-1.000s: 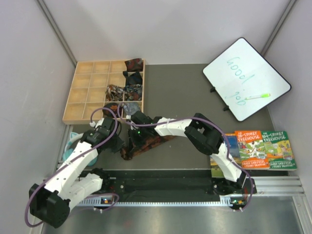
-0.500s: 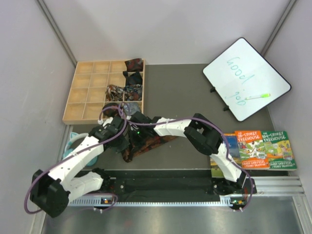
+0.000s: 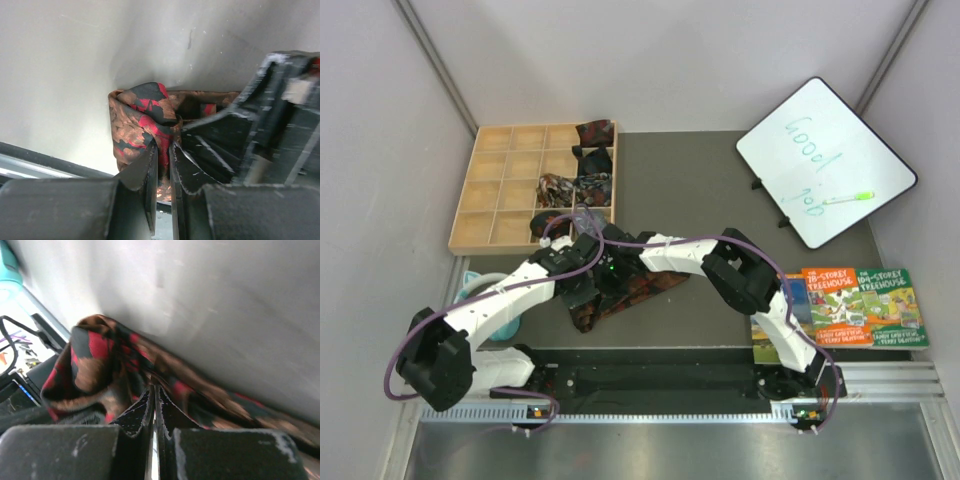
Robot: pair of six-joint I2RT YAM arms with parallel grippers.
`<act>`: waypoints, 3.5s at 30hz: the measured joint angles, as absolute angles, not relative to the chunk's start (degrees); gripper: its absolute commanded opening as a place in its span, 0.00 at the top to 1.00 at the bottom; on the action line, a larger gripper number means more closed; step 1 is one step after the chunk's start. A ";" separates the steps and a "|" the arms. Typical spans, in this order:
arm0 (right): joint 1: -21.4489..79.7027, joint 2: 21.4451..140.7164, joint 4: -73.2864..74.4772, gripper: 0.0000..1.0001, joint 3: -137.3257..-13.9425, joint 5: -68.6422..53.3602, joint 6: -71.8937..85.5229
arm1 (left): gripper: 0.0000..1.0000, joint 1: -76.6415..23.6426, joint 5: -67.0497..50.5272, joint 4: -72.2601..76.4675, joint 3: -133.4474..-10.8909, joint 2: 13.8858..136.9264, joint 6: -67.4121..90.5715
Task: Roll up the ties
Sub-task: Roll the tie at the center of the board.
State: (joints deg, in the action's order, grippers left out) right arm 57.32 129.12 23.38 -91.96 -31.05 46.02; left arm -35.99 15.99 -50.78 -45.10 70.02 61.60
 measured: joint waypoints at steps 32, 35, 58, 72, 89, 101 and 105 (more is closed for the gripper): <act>48.47 104.53 34.28 0.96 -67.00 -18.22 40.73 | 0.29 -43.11 17.15 -44.86 -52.40 83.90 61.78; 48.66 102.45 31.94 0.97 -63.20 -18.22 41.36 | 0.24 -45.28 18.09 -45.52 -54.24 84.31 61.84; 67.57 92.86 -0.67 1.00 -50.94 -4.60 51.77 | 0.52 -24.14 21.69 -47.75 -55.59 75.75 41.28; 70.28 105.65 -13.82 1.00 -52.29 -2.44 53.56 | 0.64 -23.27 12.53 -41.15 -55.59 87.44 31.27; 73.38 110.04 -19.35 1.00 -55.42 5.34 59.35 | 0.67 -24.84 -0.64 -42.89 -56.21 90.70 29.91; 75.92 113.14 -23.31 1.00 -58.74 11.86 64.34 | 0.68 -26.28 -0.95 -46.09 -57.95 92.38 30.02; 75.90 113.25 -23.55 1.00 -59.07 11.75 64.07 | 0.66 -26.30 0.27 -47.86 -59.44 93.27 29.74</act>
State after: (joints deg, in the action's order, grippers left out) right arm 75.90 113.25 -23.55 -59.07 11.75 64.07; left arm -26.30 0.27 -47.86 -59.44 93.27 29.74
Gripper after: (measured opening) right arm 0.004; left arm 0.328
